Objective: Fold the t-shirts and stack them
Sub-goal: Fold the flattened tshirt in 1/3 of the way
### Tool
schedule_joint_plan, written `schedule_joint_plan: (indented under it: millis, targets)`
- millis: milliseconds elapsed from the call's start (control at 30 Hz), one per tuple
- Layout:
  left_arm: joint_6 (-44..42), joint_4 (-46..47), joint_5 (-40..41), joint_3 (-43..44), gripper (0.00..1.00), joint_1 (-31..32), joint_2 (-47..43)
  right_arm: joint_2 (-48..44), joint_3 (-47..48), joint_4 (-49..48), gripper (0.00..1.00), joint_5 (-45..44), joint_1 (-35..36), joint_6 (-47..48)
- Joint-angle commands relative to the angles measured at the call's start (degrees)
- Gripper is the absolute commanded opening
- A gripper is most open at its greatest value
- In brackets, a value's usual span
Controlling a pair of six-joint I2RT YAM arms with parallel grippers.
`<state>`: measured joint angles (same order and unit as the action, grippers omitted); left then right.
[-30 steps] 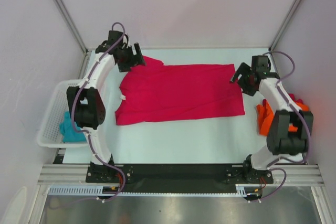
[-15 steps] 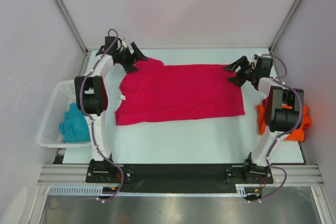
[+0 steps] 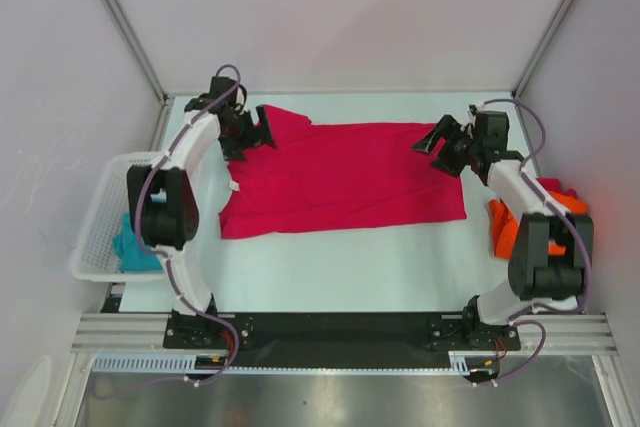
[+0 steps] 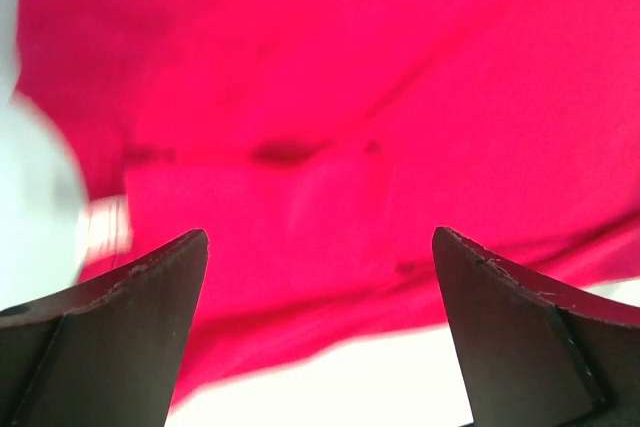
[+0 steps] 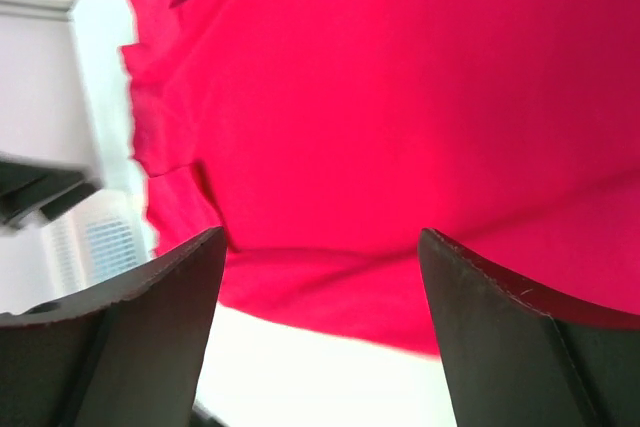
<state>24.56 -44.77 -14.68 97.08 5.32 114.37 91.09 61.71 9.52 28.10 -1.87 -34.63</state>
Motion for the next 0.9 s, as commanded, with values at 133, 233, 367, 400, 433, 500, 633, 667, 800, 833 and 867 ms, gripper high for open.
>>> schedule_joint_plan:
  millis: [133,233,367,400,433,500,633,667,800,833,867]
  targets:
    - [-6.8,-9.2,25.8,-13.0,1.00,10.9,-13.7,-16.6,-9.9,21.8,0.86,-26.8,10.6,0.7]
    - [-7.0,-15.6,38.4,-12.4,1.00,12.8,-8.9,-20.2,-13.1,25.6,0.87,-28.0,10.7,-0.1]
    - [-6.0,-14.9,36.5,-14.1,1.00,13.0,-11.1,-24.1,-15.4,25.6,0.88,-25.6,7.3,-1.0]
    - [-5.4,-14.6,34.3,-14.5,1.00,13.2,-11.8,-24.9,-15.3,25.6,0.89,-25.2,6.6,-1.1]
    - [-5.1,-14.6,33.9,-14.7,0.99,13.5,-13.1,-25.0,-15.0,26.2,0.89,-25.9,6.2,-1.1]
    - [-4.9,-14.4,32.1,-16.3,1.00,14.3,-14.3,-24.7,-13.2,29.2,0.89,-28.0,6.4,-0.5]
    - [-4.6,-12.2,29.1,-21.7,0.99,14.5,-19.1,-24.9,-12.8,32.4,0.90,-33.3,5.4,0.4]
    - [-4.5,-11.9,28.4,-22.9,1.00,14.5,-19.9,-24.8,-12.7,33.5,0.90,-34.2,5.2,0.3]
    - [-3.6,-10.3,25.5,-29.1,0.99,14.8,-24.0,-24.9,-12.2,36.1,0.91,-37.8,4.4,0.0]
    - [-3.5,-9.3,23.5,-30.2,0.99,14.9,-25.3,-24.9,-12.0,36.4,0.92,-38.5,4.1,0.1]
    - [-3.3,-8.9,22.9,-31.0,1.00,14.9,-25.9,-24.7,-11.7,37.1,0.92,-39.0,3.2,0.4]
